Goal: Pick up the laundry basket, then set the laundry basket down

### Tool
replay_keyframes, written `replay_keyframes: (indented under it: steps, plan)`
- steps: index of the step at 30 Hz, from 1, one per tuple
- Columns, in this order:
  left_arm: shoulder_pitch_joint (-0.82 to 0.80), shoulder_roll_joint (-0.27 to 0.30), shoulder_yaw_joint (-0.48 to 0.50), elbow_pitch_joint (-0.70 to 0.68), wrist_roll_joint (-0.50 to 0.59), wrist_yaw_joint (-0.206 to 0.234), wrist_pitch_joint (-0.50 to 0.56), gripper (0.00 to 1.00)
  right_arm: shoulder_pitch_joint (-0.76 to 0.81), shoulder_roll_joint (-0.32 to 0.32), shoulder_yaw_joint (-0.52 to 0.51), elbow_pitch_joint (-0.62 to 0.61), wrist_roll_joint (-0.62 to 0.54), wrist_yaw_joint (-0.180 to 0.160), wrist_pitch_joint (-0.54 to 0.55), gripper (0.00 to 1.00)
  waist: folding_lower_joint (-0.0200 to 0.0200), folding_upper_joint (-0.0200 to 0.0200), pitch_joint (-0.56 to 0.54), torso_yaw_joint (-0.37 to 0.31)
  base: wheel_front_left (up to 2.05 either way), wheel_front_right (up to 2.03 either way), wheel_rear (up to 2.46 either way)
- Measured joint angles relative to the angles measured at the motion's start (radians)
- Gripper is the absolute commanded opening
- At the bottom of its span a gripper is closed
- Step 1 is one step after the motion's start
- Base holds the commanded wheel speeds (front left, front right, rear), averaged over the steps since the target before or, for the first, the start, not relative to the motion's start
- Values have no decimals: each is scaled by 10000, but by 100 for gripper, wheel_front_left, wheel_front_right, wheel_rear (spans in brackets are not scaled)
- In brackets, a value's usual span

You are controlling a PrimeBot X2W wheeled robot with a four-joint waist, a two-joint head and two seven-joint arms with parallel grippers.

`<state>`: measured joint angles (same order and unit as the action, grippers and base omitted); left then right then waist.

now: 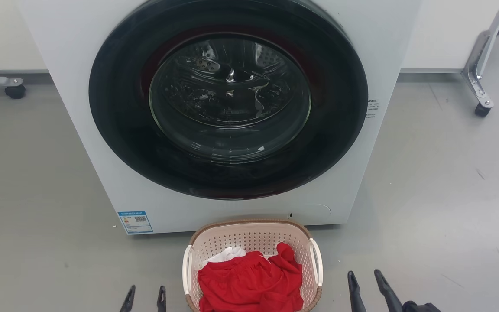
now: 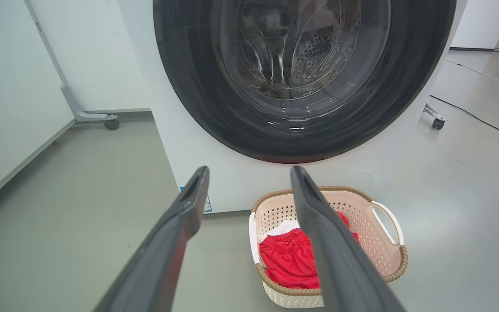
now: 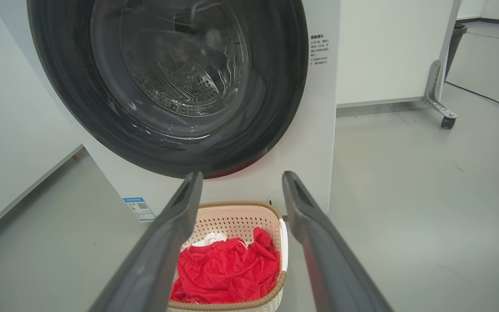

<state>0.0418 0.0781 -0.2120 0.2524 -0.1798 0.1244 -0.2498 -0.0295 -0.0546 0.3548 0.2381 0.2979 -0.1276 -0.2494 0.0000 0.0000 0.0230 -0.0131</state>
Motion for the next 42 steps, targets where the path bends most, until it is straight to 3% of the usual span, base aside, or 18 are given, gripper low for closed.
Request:
replay_keyframes:
  steps: [11, 42]
  plan:
    - [282, -36, 117, 564, -341, -113, 121, 0, 300, 4, -167, 570, 387, 84, 115, 0, 0, 0, -11, 8, 0, 0, 0]
    - [-152, -150, 1143, 614, -5198, -911, 1444, 0, 89, 44, -1806, 570, 4809, 895, 1411, 0, 0, 0, -84, 52, 0, 0, 0]
